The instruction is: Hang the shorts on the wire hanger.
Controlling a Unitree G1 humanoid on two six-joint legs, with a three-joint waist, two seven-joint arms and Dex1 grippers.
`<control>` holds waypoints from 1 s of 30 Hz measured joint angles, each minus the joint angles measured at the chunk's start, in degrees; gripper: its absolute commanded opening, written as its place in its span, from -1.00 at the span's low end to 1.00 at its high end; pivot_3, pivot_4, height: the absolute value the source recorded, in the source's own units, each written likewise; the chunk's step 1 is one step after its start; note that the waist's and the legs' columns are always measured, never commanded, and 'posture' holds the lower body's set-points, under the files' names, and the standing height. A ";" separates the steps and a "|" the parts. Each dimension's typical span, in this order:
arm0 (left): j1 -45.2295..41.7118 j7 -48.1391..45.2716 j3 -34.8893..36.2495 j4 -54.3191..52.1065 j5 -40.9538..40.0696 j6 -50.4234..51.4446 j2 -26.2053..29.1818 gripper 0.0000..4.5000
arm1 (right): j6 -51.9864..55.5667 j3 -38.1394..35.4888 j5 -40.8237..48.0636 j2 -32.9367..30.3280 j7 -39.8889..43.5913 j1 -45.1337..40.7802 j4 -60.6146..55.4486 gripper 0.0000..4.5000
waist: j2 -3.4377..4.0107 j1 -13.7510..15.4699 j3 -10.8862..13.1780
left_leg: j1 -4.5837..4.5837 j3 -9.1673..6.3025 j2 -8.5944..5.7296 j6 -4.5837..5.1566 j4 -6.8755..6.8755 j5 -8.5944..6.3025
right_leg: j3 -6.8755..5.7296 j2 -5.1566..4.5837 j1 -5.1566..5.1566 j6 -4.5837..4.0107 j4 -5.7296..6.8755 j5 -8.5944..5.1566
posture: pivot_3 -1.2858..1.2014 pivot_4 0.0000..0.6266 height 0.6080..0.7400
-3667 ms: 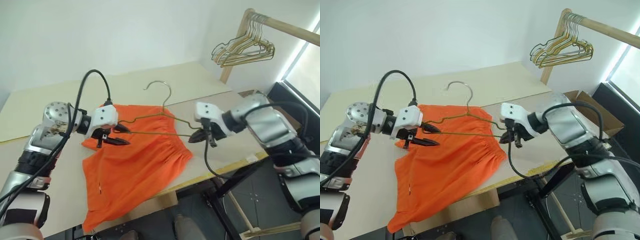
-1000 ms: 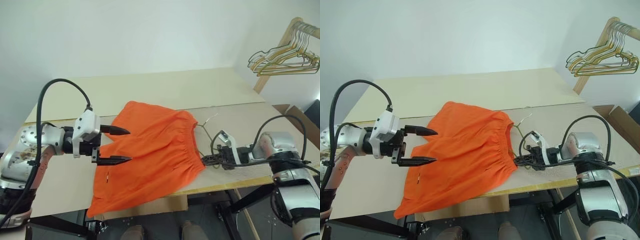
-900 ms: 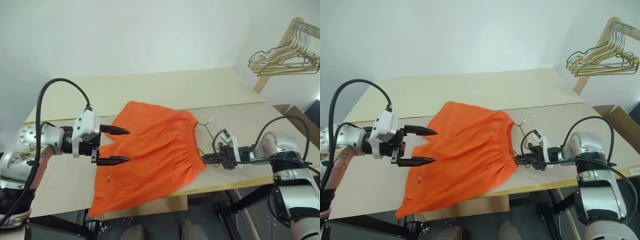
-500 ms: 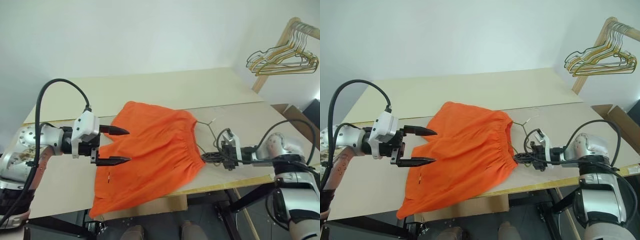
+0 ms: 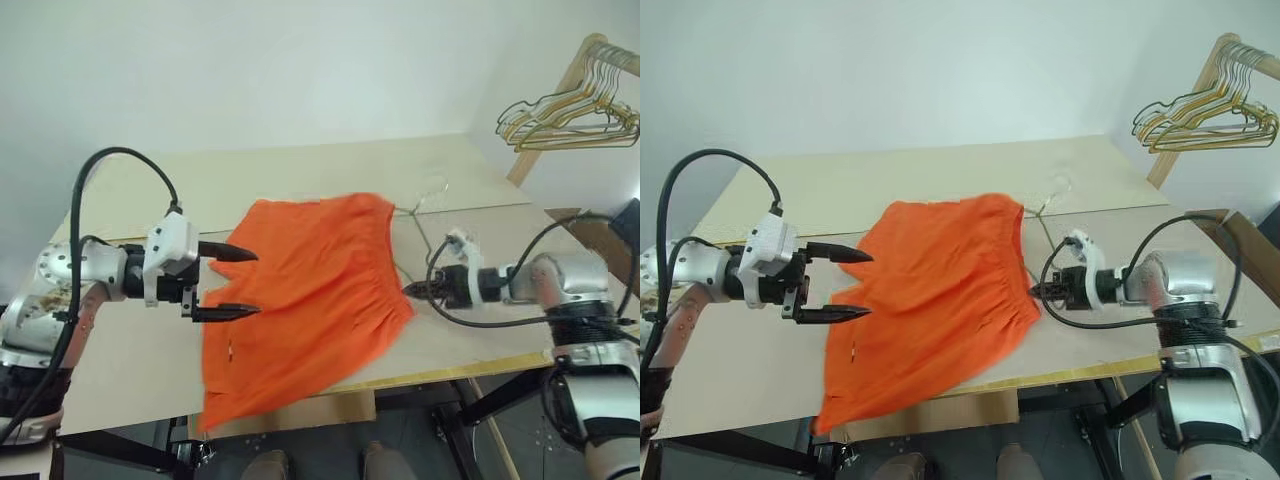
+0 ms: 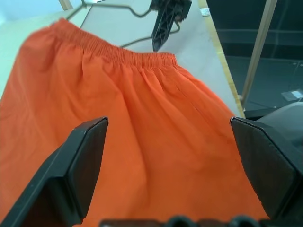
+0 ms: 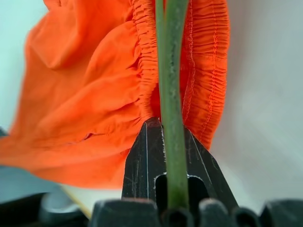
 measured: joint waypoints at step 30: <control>-41.12 -14.14 -24.95 57.58 33.70 -44.96 -13.86 0.44 | -11.16 23.05 -11.03 -8.37 11.85 -11.48 -24.99 -1.00 | -0.02 -11.88 -0.04 | -0.51 -0.22 -0.12 0.09 0.41 -0.04 | -0.17 -0.24 -0.20 0.14 0.09 -0.01 | -0.18 -1.00 1.00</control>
